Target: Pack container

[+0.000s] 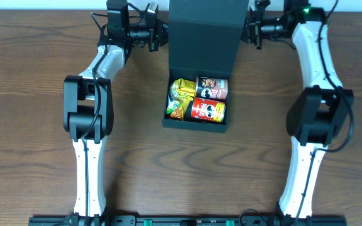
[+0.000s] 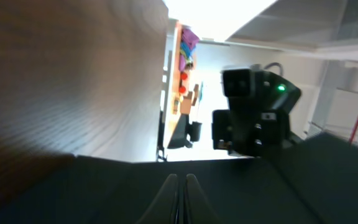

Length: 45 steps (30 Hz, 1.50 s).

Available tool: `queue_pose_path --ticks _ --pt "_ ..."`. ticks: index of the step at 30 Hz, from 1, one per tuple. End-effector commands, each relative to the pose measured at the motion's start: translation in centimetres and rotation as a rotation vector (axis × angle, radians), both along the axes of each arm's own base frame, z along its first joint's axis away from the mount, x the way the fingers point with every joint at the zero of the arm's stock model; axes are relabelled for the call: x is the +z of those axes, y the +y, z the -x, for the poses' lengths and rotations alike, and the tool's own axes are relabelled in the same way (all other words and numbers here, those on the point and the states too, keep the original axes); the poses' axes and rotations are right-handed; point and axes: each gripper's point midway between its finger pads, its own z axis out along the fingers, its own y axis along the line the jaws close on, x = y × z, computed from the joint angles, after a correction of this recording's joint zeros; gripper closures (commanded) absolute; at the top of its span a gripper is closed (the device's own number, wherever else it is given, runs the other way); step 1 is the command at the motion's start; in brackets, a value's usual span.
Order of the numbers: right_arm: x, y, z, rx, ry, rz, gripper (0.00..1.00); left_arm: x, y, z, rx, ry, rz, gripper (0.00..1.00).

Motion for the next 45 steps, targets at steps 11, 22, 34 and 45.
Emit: queue_pose_path --ticks 11,22,34,45 --pt "0.9 1.7 5.8 0.130 -0.015 0.154 0.98 5.3 0.4 2.2 -0.112 -0.096 0.046 0.94" --pt "0.2 0.7 6.7 0.113 0.025 0.276 0.98 5.5 0.5 2.7 -0.138 -0.094 0.053 0.94" --pt "5.2 -1.2 3.5 0.108 -0.409 0.239 0.85 10.8 3.1 2.7 -0.121 -0.297 0.079 0.94" --pt "9.8 -4.9 3.8 -0.266 -0.145 0.389 0.29 19.6 4.8 -1.1 0.202 -0.010 0.270 0.42"
